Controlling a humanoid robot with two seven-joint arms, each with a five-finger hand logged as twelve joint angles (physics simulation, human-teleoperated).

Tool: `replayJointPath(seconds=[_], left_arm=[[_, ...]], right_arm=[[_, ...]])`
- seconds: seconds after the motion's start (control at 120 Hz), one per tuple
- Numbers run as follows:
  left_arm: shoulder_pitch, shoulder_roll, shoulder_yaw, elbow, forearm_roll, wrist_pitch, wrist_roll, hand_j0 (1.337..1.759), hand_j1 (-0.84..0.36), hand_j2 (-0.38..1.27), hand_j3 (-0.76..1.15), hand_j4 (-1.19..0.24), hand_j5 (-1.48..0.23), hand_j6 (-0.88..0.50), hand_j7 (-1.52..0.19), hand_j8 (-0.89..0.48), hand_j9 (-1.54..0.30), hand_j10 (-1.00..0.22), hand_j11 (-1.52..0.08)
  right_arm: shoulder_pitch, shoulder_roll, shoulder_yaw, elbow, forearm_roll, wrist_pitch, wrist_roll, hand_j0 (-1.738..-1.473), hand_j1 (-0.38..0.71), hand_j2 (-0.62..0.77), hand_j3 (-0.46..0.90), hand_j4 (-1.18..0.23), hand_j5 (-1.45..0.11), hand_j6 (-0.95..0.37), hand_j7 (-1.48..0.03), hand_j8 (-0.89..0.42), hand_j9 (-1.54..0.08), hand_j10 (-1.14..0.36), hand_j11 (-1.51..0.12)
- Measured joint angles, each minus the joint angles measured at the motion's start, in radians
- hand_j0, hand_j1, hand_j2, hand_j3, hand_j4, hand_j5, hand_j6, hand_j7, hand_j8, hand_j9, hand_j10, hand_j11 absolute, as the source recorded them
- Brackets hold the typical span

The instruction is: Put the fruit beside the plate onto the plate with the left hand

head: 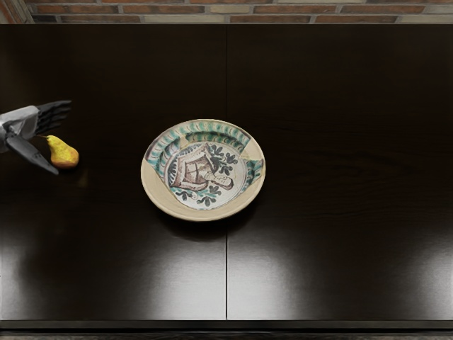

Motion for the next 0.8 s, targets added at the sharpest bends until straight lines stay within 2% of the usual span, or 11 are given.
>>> replayJointPath(seconds=[0.142, 0.8], left_arm=[[-0.005, -0.008, 0.000, 0.037, -0.004, 0.000, 0.000, 1.658, 0.35, 0.00, 0.00, 0.00, 0.00, -0.01, 0.00, 0.00, 0.00, 0.00, 0.00], [0.001, -0.059, 0.008, 0.101, -0.005, 0.000, 0.001, 1.658, 0.35, 0.00, 0.00, 0.00, 0.00, -0.01, 0.00, 0.00, 0.00, 0.00, 0.00]], right_arm=[[0.000, 0.000, 0.000, -0.001, 0.000, 0.000, 0.000, -1.658, -0.32, 0.00, 0.00, -0.02, -0.03, -0.02, -0.03, -0.02, -0.03, -0.02, -0.03], [-0.005, 0.000, -0.001, -0.002, 0.000, 0.000, 0.001, -1.658, -0.32, 0.00, 0.00, -0.02, -0.03, -0.02, -0.03, -0.02, -0.03, -0.02, -0.03]])
